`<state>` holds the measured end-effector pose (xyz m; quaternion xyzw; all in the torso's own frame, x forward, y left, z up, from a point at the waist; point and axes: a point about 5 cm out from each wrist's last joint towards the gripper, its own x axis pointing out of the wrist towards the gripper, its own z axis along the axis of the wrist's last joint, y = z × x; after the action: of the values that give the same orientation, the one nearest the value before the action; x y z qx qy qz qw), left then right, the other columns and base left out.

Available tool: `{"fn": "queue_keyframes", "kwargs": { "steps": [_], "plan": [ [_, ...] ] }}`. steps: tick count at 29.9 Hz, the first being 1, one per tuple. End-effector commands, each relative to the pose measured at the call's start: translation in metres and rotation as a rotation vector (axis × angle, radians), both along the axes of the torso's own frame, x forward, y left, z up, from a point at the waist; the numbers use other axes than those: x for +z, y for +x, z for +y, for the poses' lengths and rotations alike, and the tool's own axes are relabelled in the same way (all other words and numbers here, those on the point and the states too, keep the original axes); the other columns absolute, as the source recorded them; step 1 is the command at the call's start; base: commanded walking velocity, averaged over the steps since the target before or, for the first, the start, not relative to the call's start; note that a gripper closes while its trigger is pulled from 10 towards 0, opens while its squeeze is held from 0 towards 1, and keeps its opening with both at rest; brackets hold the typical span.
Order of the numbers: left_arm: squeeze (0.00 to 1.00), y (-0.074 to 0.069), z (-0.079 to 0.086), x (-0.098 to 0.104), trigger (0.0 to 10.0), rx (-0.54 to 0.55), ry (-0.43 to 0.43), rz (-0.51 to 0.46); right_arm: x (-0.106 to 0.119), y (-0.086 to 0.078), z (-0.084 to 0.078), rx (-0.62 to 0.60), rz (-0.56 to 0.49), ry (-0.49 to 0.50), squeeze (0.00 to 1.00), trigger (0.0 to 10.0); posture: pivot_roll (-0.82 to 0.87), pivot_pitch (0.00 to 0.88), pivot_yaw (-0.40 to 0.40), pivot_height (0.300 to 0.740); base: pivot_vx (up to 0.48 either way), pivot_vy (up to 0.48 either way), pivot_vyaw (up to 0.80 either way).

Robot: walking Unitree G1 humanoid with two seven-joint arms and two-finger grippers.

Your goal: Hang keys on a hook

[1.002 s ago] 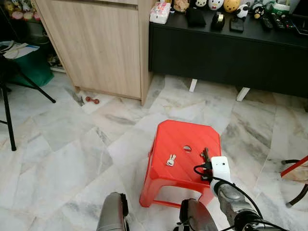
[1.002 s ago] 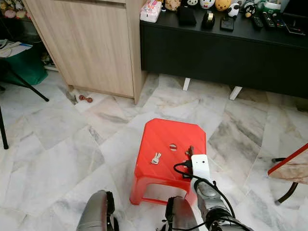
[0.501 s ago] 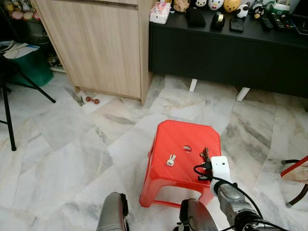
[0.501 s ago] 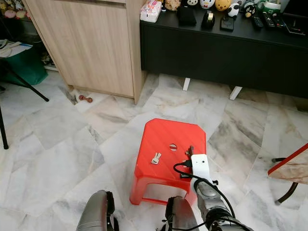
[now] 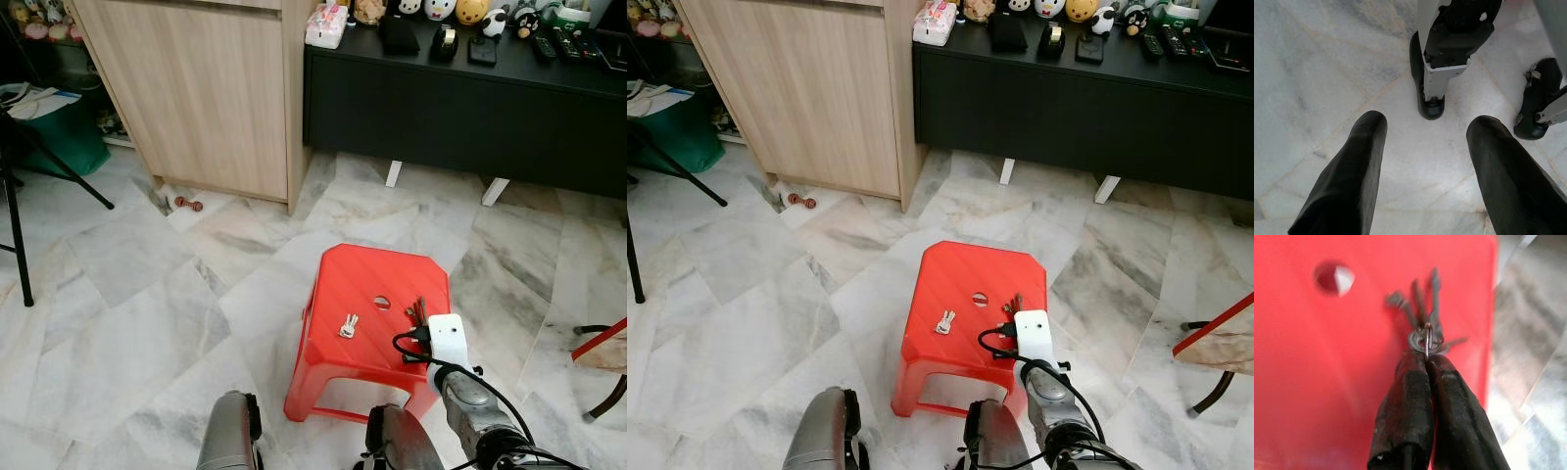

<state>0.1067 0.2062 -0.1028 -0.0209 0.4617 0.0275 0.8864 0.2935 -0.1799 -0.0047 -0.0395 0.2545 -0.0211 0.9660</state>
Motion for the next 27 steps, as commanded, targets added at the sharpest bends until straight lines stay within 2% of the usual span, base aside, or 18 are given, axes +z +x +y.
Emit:
{"fn": "queue_keyframes", "kwargs": {
  "steps": [1,5,7,10,11,14,15,16,17,20,23,25,27],
  "plan": [
    [0.00,-0.003,-0.013,-0.003,10.0,-0.045,-0.026,0.024,0.001,-0.002,-0.006,-0.045,-0.032,0.002,0.00,0.0,0.11,0.143,-0.095,0.611,0.000,0.000,0.00],
    [0.00,0.001,-0.013,-0.002,10.0,-0.047,-0.026,0.019,0.006,-0.001,-0.008,-0.066,-0.098,-0.021,0.00,0.0,0.10,0.127,-0.093,0.611,0.000,0.000,0.00],
    [0.00,0.007,-0.014,-0.001,10.0,-0.051,-0.026,0.011,0.015,0.000,-0.014,-0.096,-0.199,-0.080,0.00,0.0,0.10,0.108,-0.092,0.611,0.000,0.000,0.00],
    [0.00,0.008,-0.014,-0.001,10.0,-0.051,-0.026,0.010,0.017,0.000,-0.015,-0.106,-0.222,-0.094,0.00,0.0,0.10,0.099,-0.093,0.611,0.000,0.000,0.00],
    [0.00,0.012,-0.013,0.000,10.0,-0.052,-0.023,0.008,0.022,0.001,-0.016,-0.117,-0.278,-0.111,0.00,0.0,0.09,0.086,-0.094,0.611,0.000,0.000,0.00],
    [0.00,0.016,-0.013,0.001,10.0,-0.053,-0.021,0.005,0.029,0.002,-0.018,-0.128,-0.338,-0.133,0.00,0.0,0.08,0.069,-0.095,0.611,0.000,0.000,0.00],
    [0.00,0.019,-0.013,0.002,10.0,-0.053,-0.019,0.003,0.033,0.003,-0.019,-0.133,-0.362,-0.148,0.00,3.8,0.08,0.059,-0.096,0.611,0.000,0.000,0.00],
    [0.00,0.019,-0.013,0.002,10.0,-0.053,-0.019,0.003,0.033,0.003,-0.019,-0.133,-0.362,-0.148,0.00,3.8,0.08,0.059,-0.096,0.611,0.000,0.000,0.00],
    [0.00,0.022,-0.013,0.002,10.0,-0.051,-0.019,-0.002,0.037,0.004,-0.020,-0.136,-0.393,-0.158,0.00,10.0,0.08,0.050,-0.097,0.611,0.000,0.000,0.00],
    [0.00,0.025,-0.013,0.003,10.0,-0.050,-0.017,-0.006,0.040,0.004,-0.021,-0.147,-0.422,-0.139,0.00,10.0,0.08,0.035,-0.099,0.611,0.000,0.000,0.00],
    [0.00,0.029,-0.013,0.004,10.0,-0.047,-0.012,-0.008,0.033,-0.002,-0.016,-0.151,-0.402,-0.022,0.00,10.0,0.08,0.017,-0.101,0.611,0.000,0.000,0.00],
    [0.00,0.029,-0.013,0.004,10.0,-0.047,-0.012,-0.008,0.033,-0.002,-0.016,-0.151,-0.402,-0.022,0.00,10.0,0.08,0.017,-0.101,0.611,0.000,0.000,0.00],
    [0.00,0.032,-0.013,0.005,10.0,-0.043,-0.009,-0.009,0.028,-0.006,-0.013,-0.160,-0.396,0.044,0.00,10.0,0.08,0.006,-0.101,0.611,0.000,0.000,0.00]
  ]
}}
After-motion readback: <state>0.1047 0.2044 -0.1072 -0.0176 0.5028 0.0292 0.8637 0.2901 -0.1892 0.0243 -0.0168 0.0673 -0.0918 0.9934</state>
